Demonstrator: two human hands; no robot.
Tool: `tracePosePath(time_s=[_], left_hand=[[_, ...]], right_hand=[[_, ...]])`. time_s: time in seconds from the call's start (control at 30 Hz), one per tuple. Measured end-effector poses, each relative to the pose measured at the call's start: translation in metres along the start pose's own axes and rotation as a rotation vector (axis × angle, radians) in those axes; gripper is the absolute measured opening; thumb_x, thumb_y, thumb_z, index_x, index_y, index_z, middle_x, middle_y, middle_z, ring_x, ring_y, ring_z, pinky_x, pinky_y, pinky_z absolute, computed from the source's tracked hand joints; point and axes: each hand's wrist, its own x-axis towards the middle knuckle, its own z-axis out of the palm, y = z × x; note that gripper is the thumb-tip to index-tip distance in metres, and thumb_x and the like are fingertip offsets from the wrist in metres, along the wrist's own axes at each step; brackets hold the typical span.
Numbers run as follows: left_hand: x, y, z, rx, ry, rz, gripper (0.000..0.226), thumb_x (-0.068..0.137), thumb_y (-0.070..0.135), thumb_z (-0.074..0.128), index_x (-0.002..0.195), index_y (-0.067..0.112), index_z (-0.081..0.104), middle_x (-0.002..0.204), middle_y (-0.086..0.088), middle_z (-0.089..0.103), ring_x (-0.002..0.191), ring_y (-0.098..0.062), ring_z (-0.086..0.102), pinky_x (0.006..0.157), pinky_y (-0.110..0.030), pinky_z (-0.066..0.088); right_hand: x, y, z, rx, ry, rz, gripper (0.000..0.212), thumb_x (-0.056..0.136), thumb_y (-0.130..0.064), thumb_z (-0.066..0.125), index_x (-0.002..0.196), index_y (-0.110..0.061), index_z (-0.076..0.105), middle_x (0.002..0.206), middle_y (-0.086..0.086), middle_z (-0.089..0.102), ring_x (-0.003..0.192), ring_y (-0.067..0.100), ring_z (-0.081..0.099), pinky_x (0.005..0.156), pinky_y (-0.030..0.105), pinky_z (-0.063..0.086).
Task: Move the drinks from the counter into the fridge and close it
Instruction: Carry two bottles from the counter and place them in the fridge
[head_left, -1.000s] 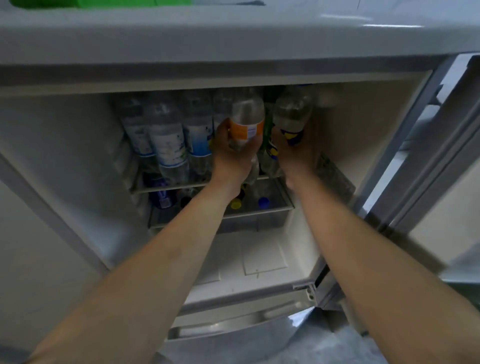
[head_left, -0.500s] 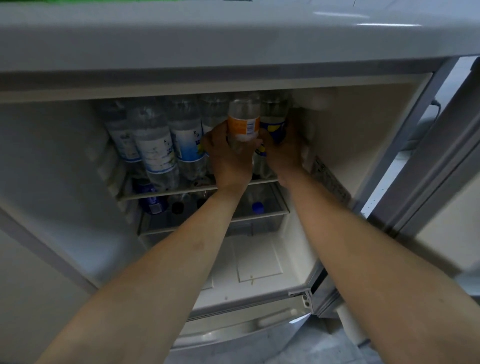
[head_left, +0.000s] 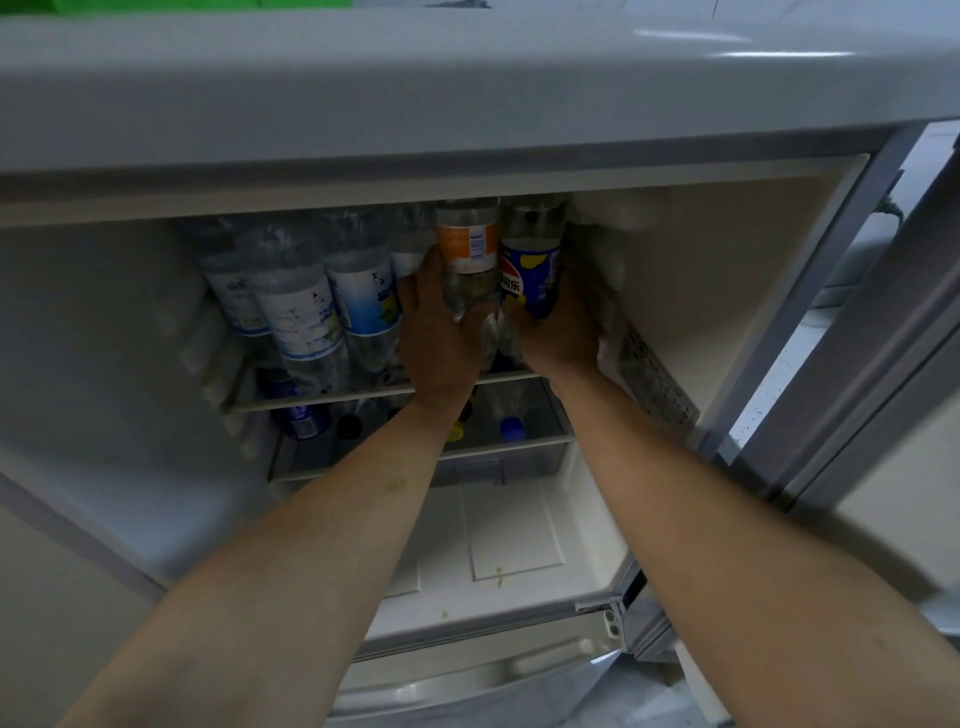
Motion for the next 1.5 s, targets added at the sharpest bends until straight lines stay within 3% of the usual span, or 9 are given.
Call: tracePosePath(time_s=[0.43, 0.63, 0.8, 1.0, 1.13, 1.23, 1.3, 1.4, 1.5], left_hand=[[-0.007, -0.005, -0.001, 0.073, -0.088, 0.064, 0.09, 0.084, 0.011, 0.074, 0.155, 0.011, 0.02, 0.146, -0.019, 0.037, 0.132, -0.029, 0.043, 0.106, -0.022, 0.032], [-0.01, -0.003, -0.001, 0.03, -0.09, -0.011, 0.089, 0.086, 0.01, 0.072, 0.156, 0.016, 0.019, 0.152, -0.016, 0.033, 0.138, -0.029, 0.04, 0.11, -0.027, 0.033], [-0.011, -0.007, -0.01, -0.08, -0.162, -0.019, 0.083, 0.09, 0.013, 0.068, 0.156, 0.021, 0.019, 0.154, -0.012, 0.032, 0.139, -0.025, 0.041, 0.112, -0.046, 0.04], [-0.021, -0.02, -0.03, -0.167, -0.175, -0.052, 0.071, 0.094, -0.002, 0.056, 0.156, 0.015, 0.024, 0.158, -0.007, 0.031, 0.142, -0.013, 0.033, 0.117, -0.03, 0.034], [-0.036, -0.028, -0.043, -0.191, -0.149, -0.076, 0.067, 0.095, -0.002, 0.055, 0.154, 0.013, 0.027, 0.15, 0.006, 0.037, 0.125, 0.024, 0.026, 0.098, 0.008, 0.022], [-0.05, -0.036, -0.051, -0.294, -0.17, -0.129, 0.063, 0.096, 0.0, 0.055, 0.152, 0.015, 0.03, 0.13, 0.02, 0.043, 0.113, 0.011, 0.048, 0.101, -0.014, 0.043], [-0.059, -0.041, -0.055, -0.332, -0.144, -0.15, 0.058, 0.096, 0.002, 0.056, 0.149, 0.014, 0.036, 0.127, 0.007, 0.052, 0.108, -0.01, 0.056, 0.096, -0.03, 0.052], [-0.075, -0.047, -0.06, -0.326, -0.053, -0.107, 0.047, 0.094, 0.002, 0.058, 0.139, 0.005, 0.046, 0.114, -0.01, 0.061, 0.099, -0.015, 0.06, 0.082, -0.02, 0.053], [-0.096, -0.05, -0.066, -0.397, 0.01, -0.121, 0.033, 0.093, 0.002, 0.057, 0.126, 0.003, 0.054, 0.101, 0.002, 0.061, 0.092, 0.003, 0.059, 0.079, -0.009, 0.046]], right_hand=[[-0.002, 0.003, 0.012, -0.018, 0.083, 0.034, 0.075, 0.087, -0.033, 0.073, 0.149, -0.017, 0.035, 0.147, 0.006, 0.049, 0.135, 0.026, 0.048, 0.107, 0.048, 0.045], [-0.001, 0.0, 0.008, -0.034, 0.051, 0.029, 0.075, 0.087, -0.035, 0.073, 0.149, -0.017, 0.035, 0.148, 0.006, 0.049, 0.134, 0.025, 0.049, 0.107, 0.043, 0.045], [-0.006, -0.001, 0.009, 0.005, 0.056, 0.078, 0.072, 0.087, -0.028, 0.074, 0.148, -0.016, 0.037, 0.146, 0.006, 0.052, 0.131, 0.024, 0.052, 0.105, 0.041, 0.048], [-0.018, -0.001, 0.012, 0.028, 0.094, 0.082, 0.068, 0.09, -0.024, 0.07, 0.149, -0.019, 0.036, 0.145, 0.004, 0.052, 0.13, 0.023, 0.053, 0.103, 0.041, 0.049], [-0.026, 0.003, 0.014, -0.063, 0.114, 0.096, 0.063, 0.091, -0.027, 0.065, 0.147, -0.024, 0.037, 0.142, 0.003, 0.054, 0.124, 0.023, 0.056, 0.088, 0.029, 0.048], [-0.034, 0.001, 0.014, -0.078, 0.126, 0.058, 0.059, 0.09, -0.02, 0.064, 0.145, -0.021, 0.042, 0.14, 0.005, 0.054, 0.124, 0.023, 0.056, 0.095, 0.033, 0.051], [-0.045, -0.002, 0.014, -0.066, 0.15, 0.014, 0.056, 0.09, -0.016, 0.063, 0.143, -0.018, 0.045, 0.139, 0.005, 0.056, 0.125, 0.023, 0.055, 0.101, 0.04, 0.05], [-0.068, -0.004, 0.011, -0.02, 0.193, -0.061, 0.048, 0.091, -0.019, 0.064, 0.138, -0.017, 0.05, 0.131, 0.002, 0.062, 0.119, 0.02, 0.059, 0.097, 0.035, 0.051], [-0.099, 0.003, 0.006, 0.063, 0.15, 0.01, 0.042, 0.092, -0.023, 0.066, 0.131, -0.021, 0.053, 0.118, -0.004, 0.063, 0.102, 0.013, 0.061, 0.08, 0.019, 0.05]])
